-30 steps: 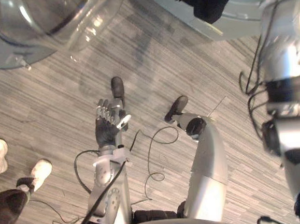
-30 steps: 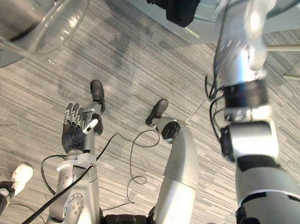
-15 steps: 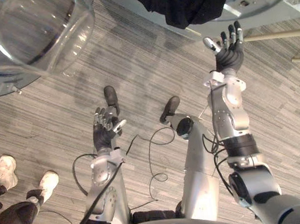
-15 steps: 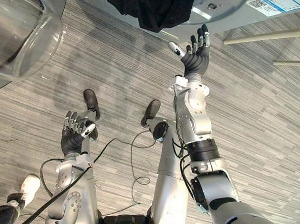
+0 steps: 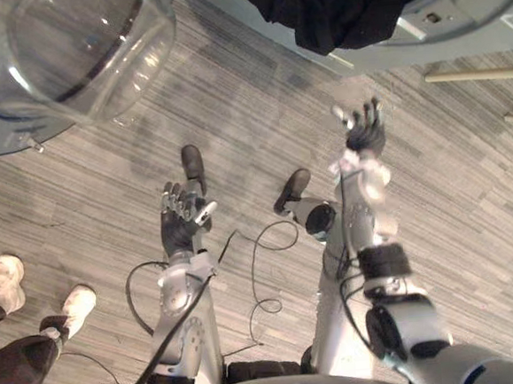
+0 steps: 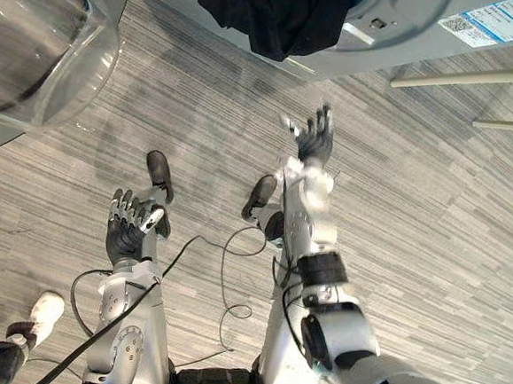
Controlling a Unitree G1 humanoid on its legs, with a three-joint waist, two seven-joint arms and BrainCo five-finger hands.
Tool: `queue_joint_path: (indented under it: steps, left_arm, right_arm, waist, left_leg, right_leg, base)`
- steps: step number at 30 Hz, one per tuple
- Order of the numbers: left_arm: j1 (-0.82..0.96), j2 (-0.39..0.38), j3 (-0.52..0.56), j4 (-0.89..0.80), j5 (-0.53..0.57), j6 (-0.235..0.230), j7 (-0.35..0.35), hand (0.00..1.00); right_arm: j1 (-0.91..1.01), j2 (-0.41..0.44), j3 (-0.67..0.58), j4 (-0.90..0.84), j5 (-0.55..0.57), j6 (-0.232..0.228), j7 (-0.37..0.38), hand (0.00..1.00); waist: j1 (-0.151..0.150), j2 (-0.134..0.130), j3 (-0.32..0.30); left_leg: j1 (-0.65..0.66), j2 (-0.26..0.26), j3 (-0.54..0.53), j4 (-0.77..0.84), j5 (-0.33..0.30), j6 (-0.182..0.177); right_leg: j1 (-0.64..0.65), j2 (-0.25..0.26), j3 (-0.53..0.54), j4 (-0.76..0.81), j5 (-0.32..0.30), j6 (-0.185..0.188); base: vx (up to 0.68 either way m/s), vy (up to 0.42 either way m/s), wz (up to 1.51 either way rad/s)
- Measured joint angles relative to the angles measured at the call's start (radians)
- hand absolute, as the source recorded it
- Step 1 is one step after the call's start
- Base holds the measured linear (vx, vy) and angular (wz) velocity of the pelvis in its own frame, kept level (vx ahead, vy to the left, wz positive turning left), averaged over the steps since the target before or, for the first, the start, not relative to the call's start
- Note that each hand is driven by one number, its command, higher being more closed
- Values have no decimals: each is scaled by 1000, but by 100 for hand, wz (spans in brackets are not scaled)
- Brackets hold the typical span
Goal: Pick up the laundry basket with both hands and put the clothes into the washing machine.
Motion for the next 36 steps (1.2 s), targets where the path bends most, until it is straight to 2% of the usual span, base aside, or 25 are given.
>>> queue_joint_path:
  steps: [4, 11, 13, 16, 19, 20, 22, 26, 30, 36]
  left_arm:
    - [2, -3, 1, 36, 0, 0, -9, 0]
    - [1, 0, 19, 127, -3, 1, -46, 0]
    - [2, 2, 35, 184, -13, 2, -50, 0]
    - [3, 3, 67, 255, -22, 9, -69, 0]
    - [4, 3, 123, 353, -21, 11, -86, 0]
    - [6, 3, 156, 415, -19, 19, -97, 0]
    - [6, 3, 193, 500, -7, 25, -116, 0]
    - [-10, -1, 293, 710, 80, 47, -150, 0]
    - [-37, -20, 439, 916, 106, 74, -151, 0]
    - [-55, -43, 690, 1096, 138, 86, -156, 0]
  right_arm:
    - [165, 68, -9, 20, -37, 1, 2, 0]
    - [274, 82, -35, 122, -40, -1, 8, 0]
    - [309, 83, -39, 156, -40, 0, 10, 0]
    - [388, 83, -41, 161, -72, 19, 28, 0]
    - [469, 88, -65, 197, -105, 24, 55, 0]
    - [502, 94, -102, 242, -109, 34, 67, 0]
    - [543, 95, -146, 297, -115, 45, 79, 0]
    - [586, 115, -277, 394, -140, 80, 95, 0]
    - [588, 148, -410, 476, -156, 114, 113, 0]
    - [600, 147, -535, 528, -157, 129, 125, 0]
  waist:
    - [-1, 0, 0]
    - [-5, 3, -4]
    - [-4, 3, -5]
    - [-7, 5, -47]
    - [-8, 4, -106]
    - [-12, 5, -154]
    - [-20, 7, -208]
    - [-36, 12, -291]
    - [-48, 18, -366]
    - [-58, 54, -442]
  left_leg:
    - [72, -18, -13, -5, -4, -13]
    - [254, -36, -16, -83, 7, -35]
    - [332, -37, -20, -126, 10, -39]
    - [424, -41, -22, -186, 27, -43]
    - [569, -43, -2, -283, 53, -50]
    - [633, -41, 9, -328, 59, -51]
    - [707, -40, 21, -384, 63, -52]
    - [856, -22, 67, -491, 73, -53]
    - [1016, 7, 160, -592, 78, -59]
    - [1160, 38, 295, -669, 72, -70]
  right_leg:
    - [70, -18, -6, 32, -38, -1]
    - [240, -25, -30, 9, -72, 1]
    - [323, -19, -52, -26, -73, 0]
    - [418, -14, -74, -75, -70, 2]
    - [542, 4, -79, -160, -48, 11]
    - [601, 17, -86, -207, -38, 18]
    - [668, 30, -91, -266, -24, 26]
    - [798, 74, -82, -398, 18, 40]
    - [898, 127, -19, -529, 71, 49]
    - [975, 189, 86, -660, 137, 51]
  base:
    - [-12, -89, 26]
    - [-36, -106, 17]
    - [23, -119, 16]
    - [74, -124, 14]
    - [133, -126, -3]
    - [178, -97, -13]
    - [142, -61, -11]
    - [131, 0, -28]
    - [108, 29, -58]
    - [64, 20, -64]
